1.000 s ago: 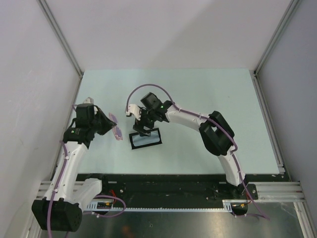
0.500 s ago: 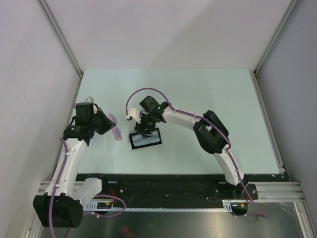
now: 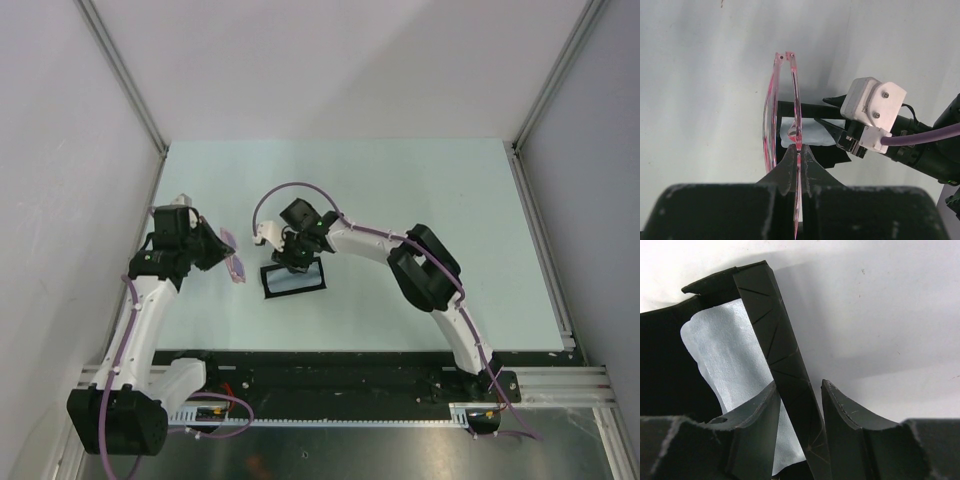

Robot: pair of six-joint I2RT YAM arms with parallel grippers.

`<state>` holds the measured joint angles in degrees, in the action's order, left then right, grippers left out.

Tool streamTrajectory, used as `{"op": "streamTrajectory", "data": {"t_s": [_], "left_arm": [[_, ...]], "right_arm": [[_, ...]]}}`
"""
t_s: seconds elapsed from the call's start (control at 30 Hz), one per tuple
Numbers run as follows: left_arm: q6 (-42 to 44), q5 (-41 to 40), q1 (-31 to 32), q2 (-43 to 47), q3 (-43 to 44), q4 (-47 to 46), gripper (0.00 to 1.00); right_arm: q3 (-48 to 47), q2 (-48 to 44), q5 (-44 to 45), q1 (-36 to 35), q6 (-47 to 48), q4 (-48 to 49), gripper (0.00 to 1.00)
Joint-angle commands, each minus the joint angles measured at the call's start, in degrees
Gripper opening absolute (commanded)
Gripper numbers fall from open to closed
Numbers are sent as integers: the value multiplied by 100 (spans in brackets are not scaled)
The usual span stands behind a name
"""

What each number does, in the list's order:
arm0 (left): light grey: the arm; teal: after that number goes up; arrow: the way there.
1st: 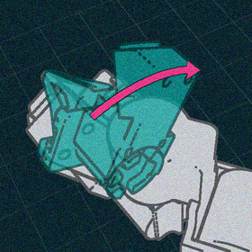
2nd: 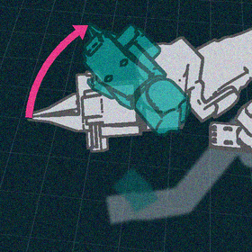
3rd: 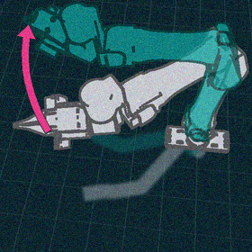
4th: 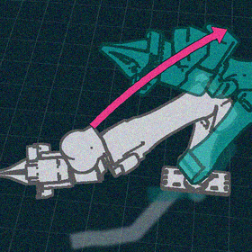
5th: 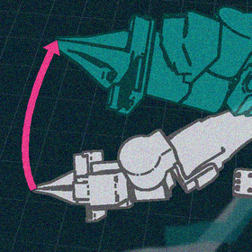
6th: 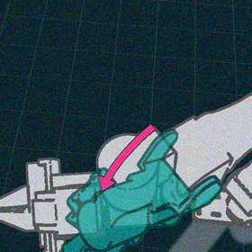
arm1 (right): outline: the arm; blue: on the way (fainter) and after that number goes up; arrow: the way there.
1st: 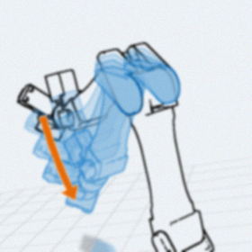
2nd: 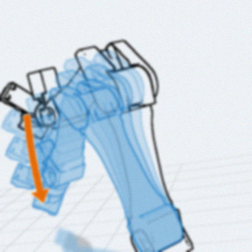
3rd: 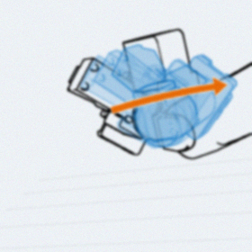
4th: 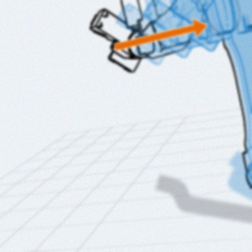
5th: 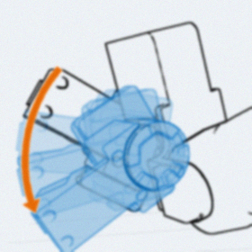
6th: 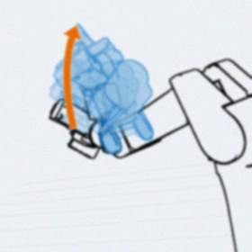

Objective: Organize the sunglasses

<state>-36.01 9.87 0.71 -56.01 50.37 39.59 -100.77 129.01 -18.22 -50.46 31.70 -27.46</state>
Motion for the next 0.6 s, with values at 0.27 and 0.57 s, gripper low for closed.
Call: {"op": "streamTrajectory", "data": {"t_s": [0.27,0.57], "left_arm": [[94,94,-53,20,184,-110,0],[94,94,-53,37,105,-127,0]], "right_arm": [[40,-394,925,-8,-884,163,38],[-56,-412,1751,194,-2192,-153,31]]}}
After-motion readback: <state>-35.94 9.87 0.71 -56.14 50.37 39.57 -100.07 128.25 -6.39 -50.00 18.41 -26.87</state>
